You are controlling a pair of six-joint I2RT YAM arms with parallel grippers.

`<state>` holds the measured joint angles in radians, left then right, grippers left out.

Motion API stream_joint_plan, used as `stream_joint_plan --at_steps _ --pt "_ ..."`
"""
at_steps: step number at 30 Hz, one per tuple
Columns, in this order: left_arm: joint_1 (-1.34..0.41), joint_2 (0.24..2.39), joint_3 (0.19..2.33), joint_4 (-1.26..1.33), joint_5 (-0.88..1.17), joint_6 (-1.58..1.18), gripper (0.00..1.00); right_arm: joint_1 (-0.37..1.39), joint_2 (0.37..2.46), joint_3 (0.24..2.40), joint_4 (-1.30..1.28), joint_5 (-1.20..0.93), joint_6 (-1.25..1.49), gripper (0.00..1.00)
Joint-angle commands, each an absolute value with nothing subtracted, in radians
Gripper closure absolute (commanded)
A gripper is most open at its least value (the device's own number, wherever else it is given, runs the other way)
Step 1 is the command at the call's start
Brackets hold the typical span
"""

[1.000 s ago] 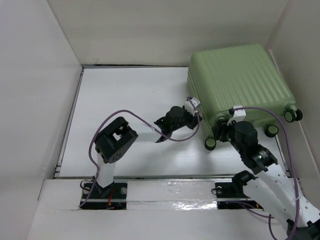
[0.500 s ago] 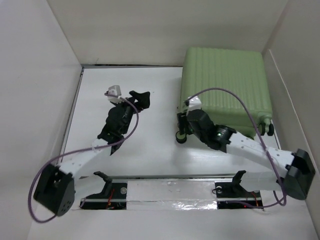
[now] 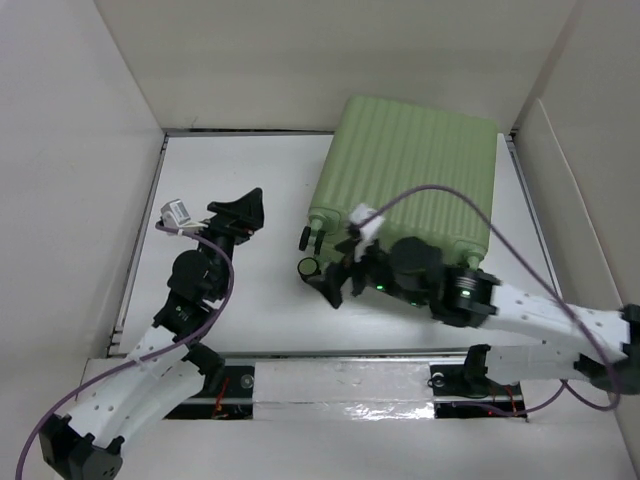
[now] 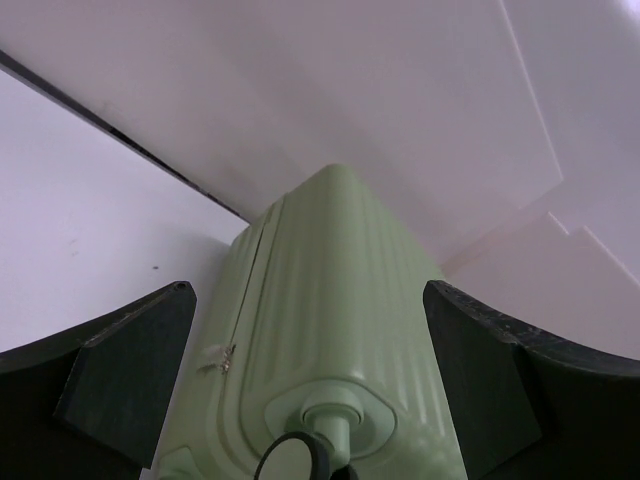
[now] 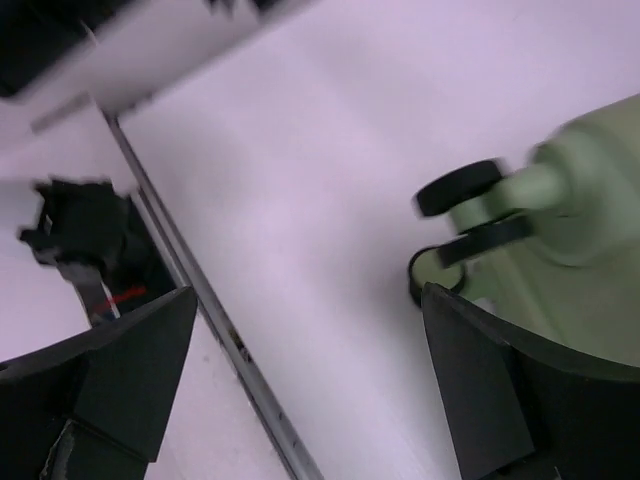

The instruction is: Pack the luggage

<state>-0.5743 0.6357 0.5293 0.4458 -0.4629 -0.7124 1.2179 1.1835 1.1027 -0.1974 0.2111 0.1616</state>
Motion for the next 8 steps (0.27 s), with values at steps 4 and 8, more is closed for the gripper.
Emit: stream_joint_plan --at_steps 4,8 --pt "-0.618 0.641 0.546 0.426 -0.355 -0.700 0.01 1.187 0.772 0.915 -0.213 0.603 0.183 0.00" --pt "-0.627 0.681 0.552 0.402 -0.319 -0.704 0.01 1.125 0.655 0.836 -0.203 0.585 0.195 0.00"
